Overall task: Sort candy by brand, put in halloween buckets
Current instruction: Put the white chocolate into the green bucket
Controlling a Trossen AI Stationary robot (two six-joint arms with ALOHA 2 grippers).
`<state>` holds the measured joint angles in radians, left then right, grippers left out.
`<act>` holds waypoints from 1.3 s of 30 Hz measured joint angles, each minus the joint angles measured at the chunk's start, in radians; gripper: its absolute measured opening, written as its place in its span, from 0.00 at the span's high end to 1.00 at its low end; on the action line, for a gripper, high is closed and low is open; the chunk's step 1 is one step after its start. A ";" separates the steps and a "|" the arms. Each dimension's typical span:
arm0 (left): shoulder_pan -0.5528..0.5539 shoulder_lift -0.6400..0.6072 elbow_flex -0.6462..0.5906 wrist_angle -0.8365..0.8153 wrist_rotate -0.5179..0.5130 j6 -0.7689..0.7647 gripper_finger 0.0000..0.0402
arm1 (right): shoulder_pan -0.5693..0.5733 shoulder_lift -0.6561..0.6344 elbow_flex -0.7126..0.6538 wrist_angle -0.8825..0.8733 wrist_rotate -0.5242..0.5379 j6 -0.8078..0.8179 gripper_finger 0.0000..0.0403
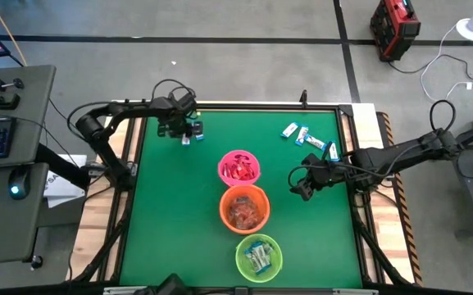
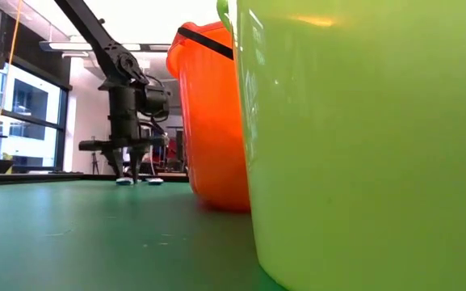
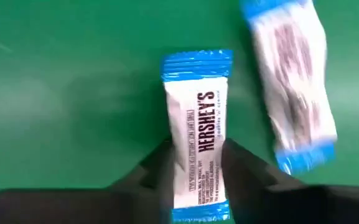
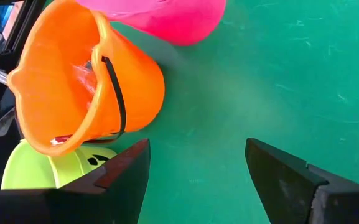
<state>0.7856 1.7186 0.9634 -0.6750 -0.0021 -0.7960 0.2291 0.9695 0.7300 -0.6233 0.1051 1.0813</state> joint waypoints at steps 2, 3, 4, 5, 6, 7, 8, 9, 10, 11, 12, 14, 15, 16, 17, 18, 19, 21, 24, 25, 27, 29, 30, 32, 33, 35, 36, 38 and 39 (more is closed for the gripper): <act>-0.003 -0.018 0.000 0.005 0.032 0.038 0.88 | 0.000 0.000 0.000 0.000 0.000 0.000 0.37; -0.003 -0.031 0.001 0.010 0.049 0.060 0.94 | 0.000 0.000 0.000 0.000 0.000 0.000 0.37; -0.004 -0.047 0.001 0.011 0.054 0.074 0.96 | 0.000 0.000 0.000 0.000 0.000 0.000 0.37; -0.005 -0.066 0.001 0.013 0.056 0.089 0.97 | 0.000 0.000 0.000 0.000 0.000 0.000 0.37; -0.008 -0.089 0.001 0.017 0.056 0.103 0.96 | 0.000 0.000 0.000 0.000 0.000 0.000 0.37; -0.010 -0.119 0.001 0.018 0.057 0.121 0.96 | 0.000 0.000 0.000 0.000 0.000 0.000 0.37; -0.013 -0.152 0.001 0.018 0.058 0.136 0.96 | 0.000 0.000 0.000 0.000 0.000 0.000 0.37; -0.019 -0.187 0.001 0.018 0.061 0.150 0.97 | 0.000 0.000 0.000 0.000 0.000 -0.002 0.37; -0.026 -0.226 0.002 0.019 0.067 0.168 0.98 | 0.000 0.000 0.000 0.000 0.001 -0.006 0.37; -0.035 -0.265 0.002 0.019 0.073 0.187 0.99 | 0.000 0.000 0.000 0.000 0.001 -0.007 0.37; -0.051 -0.306 0.002 0.019 0.077 0.201 0.99 | 0.000 0.000 0.000 0.000 0.001 -0.009 0.37; -0.096 -0.386 0.003 0.014 0.081 0.214 0.99 | 0.000 0.000 0.000 0.000 0.001 -0.018 0.37; -0.127 -0.424 0.003 0.009 0.083 0.214 1.00 | 0.000 0.000 0.000 0.000 0.001 -0.026 0.37; -0.163 -0.458 0.003 0.006 0.083 0.212 1.00 | 0.000 0.000 0.000 0.000 0.002 -0.032 0.37; -0.204 -0.491 0.003 0.006 0.083 0.208 1.00 | 0.000 0.000 0.000 0.000 0.002 -0.038 0.37; -0.251 -0.519 0.003 0.008 0.082 0.202 1.00 | 0.000 0.000 0.000 0.000 0.003 -0.043 0.37; -0.303 -0.547 0.003 0.011 0.082 0.192 1.00 | 0.000 0.000 0.000 0.000 0.003 -0.048 0.37; -0.424 -0.586 0.003 0.039 0.079 0.150 1.00 | 0.000 0.000 0.000 0.001 0.003 -0.053 0.37; -0.621 -0.606 0.003 0.128 0.061 0.088 1.00 | 0.000 0.000 0.000 0.004 0.002 -0.078 0.37; -0.691 -0.606 0.003 0.171 0.048 0.074 1.00 | 0.000 0.000 0.000 0.005 0.003 -0.096 0.37; -0.825 -0.590 0.004 0.265 0.010 0.060 1.00 | 0.000 0.000 0.000 0.008 0.001 -0.147 0.37; -0.943 -0.560 0.004 0.365 -0.020 0.050 1.00 | 0.000 0.000 0.000 0.021 0.000 -0.231 0.37; -0.993 -0.537 0.004 0.411 -0.037 0.046 1.00 | 0.000 0.000 0.000 0.033 0.000 -0.271 0.37; -1.076 -0.484 0.013 0.500 -0.065 0.048 1.00 | 0.000 0.000 0.000 0.068 0.000 -0.325 0.37; -1.107 -0.453 0.028 0.525 -0.077 0.060 1.00 | 0.000 0.000 0.000 0.088 -0.001 -0.336 0.37; -1.147 -0.382 0.076 0.539 -0.083 0.107 1.00 | 0.000 0.000 0.000 0.147 -0.001 -0.330 0.37; -1.158 -0.346 0.108 0.540 -0.083 0.141 1.00 | 0.000 0.000 0.000 0.176 -0.001 -0.314 0.37; -1.169 -0.274 0.173 0.538 -0.075 0.231 1.00 | 0.001 0.000 0.000 0.243 -0.002 -0.279 0.37; -1.168 -0.238 0.209 0.539 -0.064 0.281 1.00 | 0.002 0.000 0.000 0.275 -0.002 -0.265 0.37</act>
<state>-0.3824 1.4807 1.1727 -0.1356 -0.0657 -0.5154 0.2312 0.9699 0.7303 -0.3480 0.1033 0.8167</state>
